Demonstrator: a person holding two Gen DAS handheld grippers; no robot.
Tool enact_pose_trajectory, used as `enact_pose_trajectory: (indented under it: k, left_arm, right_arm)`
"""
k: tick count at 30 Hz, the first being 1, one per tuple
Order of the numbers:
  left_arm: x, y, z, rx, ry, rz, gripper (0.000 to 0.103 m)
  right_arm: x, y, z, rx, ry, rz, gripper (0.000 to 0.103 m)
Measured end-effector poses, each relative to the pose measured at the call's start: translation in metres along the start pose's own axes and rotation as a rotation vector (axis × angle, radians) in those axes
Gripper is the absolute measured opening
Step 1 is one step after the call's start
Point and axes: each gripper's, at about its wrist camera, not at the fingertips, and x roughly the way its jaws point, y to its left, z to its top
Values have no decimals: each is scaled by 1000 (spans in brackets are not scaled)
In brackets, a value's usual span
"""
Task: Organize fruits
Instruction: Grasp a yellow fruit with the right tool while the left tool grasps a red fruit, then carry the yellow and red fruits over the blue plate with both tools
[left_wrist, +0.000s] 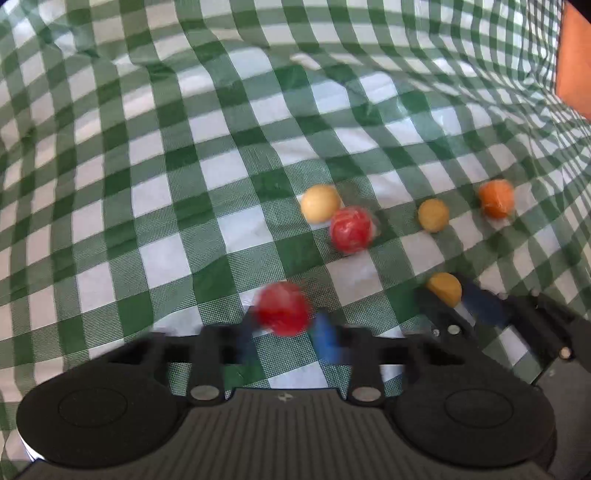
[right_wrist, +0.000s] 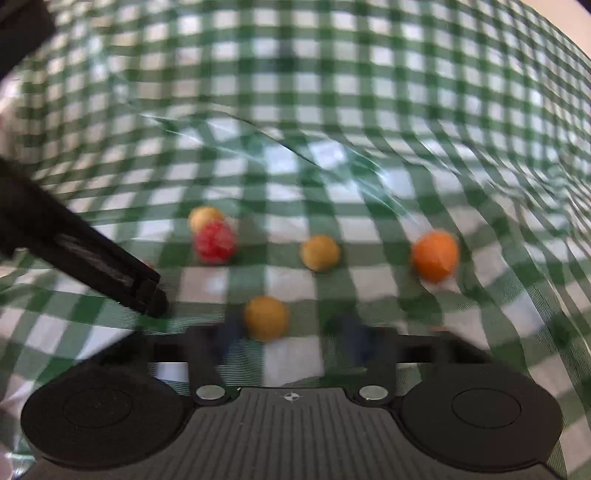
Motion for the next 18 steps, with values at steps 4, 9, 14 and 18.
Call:
enact_pose_trajectory:
  k: [4, 9, 14, 18]
  left_arm:
    - [-25, -6, -10, 16, -28, 29, 31]
    - [-94, -3, -40, -17, -71, 25, 31]
    - [-171, 12, -94, -53, -118, 54, 31]
    - [-222, 31, -146, -111, -128, 87, 31]
  right_arm:
    - [-7, 2, 1, 4, 11, -21, 25]
    - [-54, -2, 8, 41, -22, -58, 25]
    - [-137, 16, 0, 10, -71, -14, 25]
    - [-197, 43, -13, -16, -80, 67, 26]
